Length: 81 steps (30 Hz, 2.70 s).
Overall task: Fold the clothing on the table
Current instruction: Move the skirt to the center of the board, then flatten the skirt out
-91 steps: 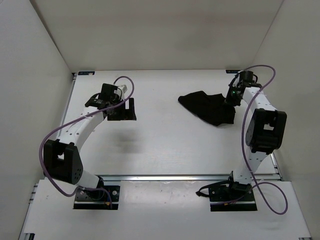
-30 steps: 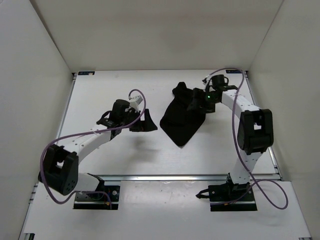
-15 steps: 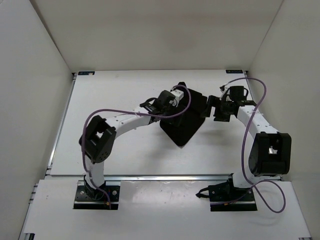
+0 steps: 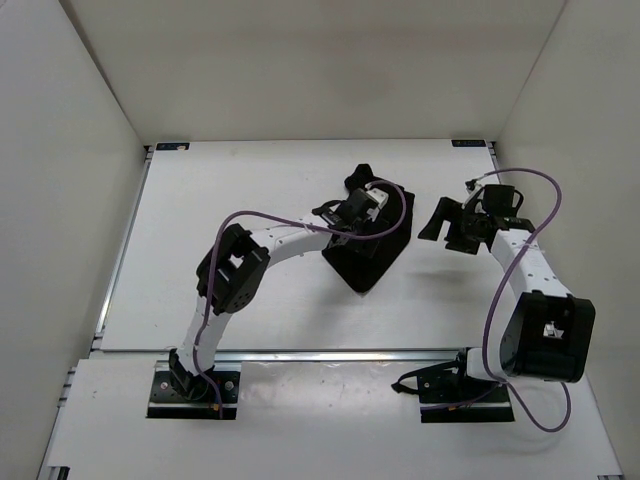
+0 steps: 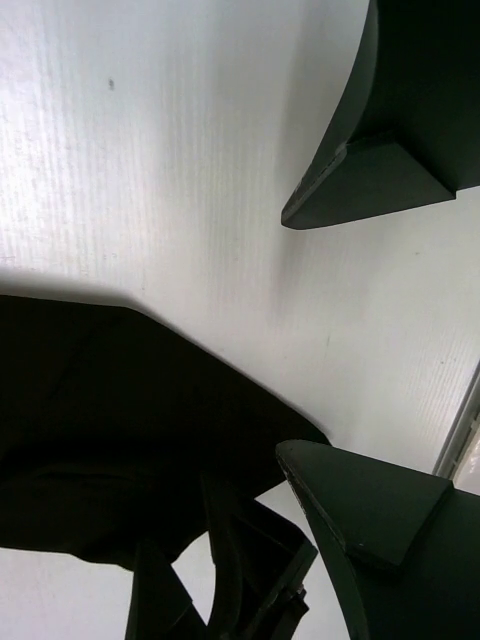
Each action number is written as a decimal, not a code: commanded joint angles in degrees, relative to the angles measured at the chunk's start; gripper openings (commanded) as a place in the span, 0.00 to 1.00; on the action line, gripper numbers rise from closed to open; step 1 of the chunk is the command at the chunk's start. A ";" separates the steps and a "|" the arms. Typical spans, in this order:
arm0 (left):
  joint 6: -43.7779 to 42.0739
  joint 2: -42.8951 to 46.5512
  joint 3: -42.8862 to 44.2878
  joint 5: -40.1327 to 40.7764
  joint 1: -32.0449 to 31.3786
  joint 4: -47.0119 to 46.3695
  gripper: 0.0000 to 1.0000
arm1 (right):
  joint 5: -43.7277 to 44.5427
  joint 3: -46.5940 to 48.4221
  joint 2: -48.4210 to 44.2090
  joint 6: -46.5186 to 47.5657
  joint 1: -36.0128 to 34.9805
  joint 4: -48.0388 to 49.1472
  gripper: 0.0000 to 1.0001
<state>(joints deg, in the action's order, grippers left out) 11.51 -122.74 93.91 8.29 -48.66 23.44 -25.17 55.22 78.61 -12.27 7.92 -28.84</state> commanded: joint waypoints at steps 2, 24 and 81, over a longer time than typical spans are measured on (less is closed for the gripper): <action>1.15 0.40 0.23 0.05 -0.64 -0.94 0.88 | -0.67 -2.57 -3.20 -1.61 0.25 1.07 0.84; 10.46 -3.21 4.70 0.86 1.81 2.05 0.09 | -0.15 -6.00 -10.32 -0.74 -0.45 0.27 0.81; 33.50 59.29 -62.98 7.79 27.41 5.56 0.00 | -14.29 4.72 22.46 -12.15 -43.69 8.71 0.76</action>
<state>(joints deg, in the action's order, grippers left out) 47.77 -61.01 27.40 14.35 -19.66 28.73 -36.56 60.71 100.31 -21.50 -33.78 -22.81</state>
